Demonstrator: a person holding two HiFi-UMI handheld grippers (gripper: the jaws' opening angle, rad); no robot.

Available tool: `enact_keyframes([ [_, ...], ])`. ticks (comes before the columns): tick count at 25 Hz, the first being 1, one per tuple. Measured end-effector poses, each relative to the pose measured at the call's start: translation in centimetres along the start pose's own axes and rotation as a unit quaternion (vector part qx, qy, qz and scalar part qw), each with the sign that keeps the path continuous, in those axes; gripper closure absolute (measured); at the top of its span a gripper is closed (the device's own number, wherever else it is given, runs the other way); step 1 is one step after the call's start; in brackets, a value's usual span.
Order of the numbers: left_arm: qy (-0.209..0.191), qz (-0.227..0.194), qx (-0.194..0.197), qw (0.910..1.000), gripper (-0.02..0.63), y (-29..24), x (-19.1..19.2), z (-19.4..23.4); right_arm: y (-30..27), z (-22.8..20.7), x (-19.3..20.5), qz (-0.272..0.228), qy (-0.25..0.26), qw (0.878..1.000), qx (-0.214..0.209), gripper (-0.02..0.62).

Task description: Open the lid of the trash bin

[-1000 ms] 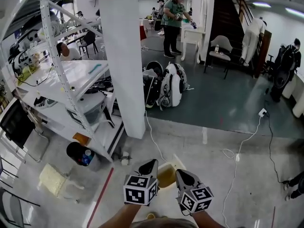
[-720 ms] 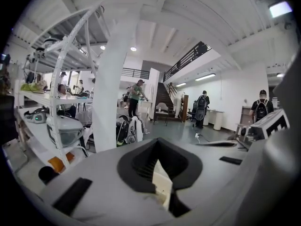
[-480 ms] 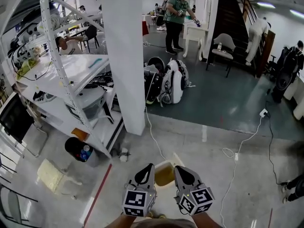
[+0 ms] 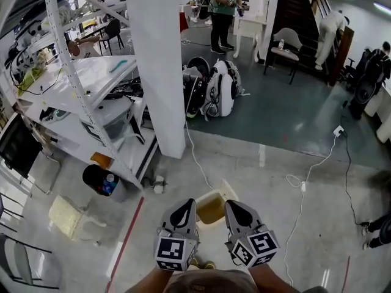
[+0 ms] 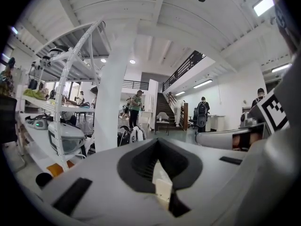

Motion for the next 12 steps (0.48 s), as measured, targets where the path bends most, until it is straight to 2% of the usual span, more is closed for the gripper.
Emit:
enact_keyframes([
  [12,0.007,-0.002,0.007,0.9999,0.606,-0.14,-0.39,-0.26,0.41,0.42,-0.21,-0.012,0.009,1.000,-0.008,0.579],
])
Point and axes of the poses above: the fingertips, and each gripper's own axes: y backward along the fingers, z to its left, x out of its underside, the point moved 9 cm from there along y, backward along the fingers, and after that the axes turned 3 degrees about -x, right-handed, at the moved point
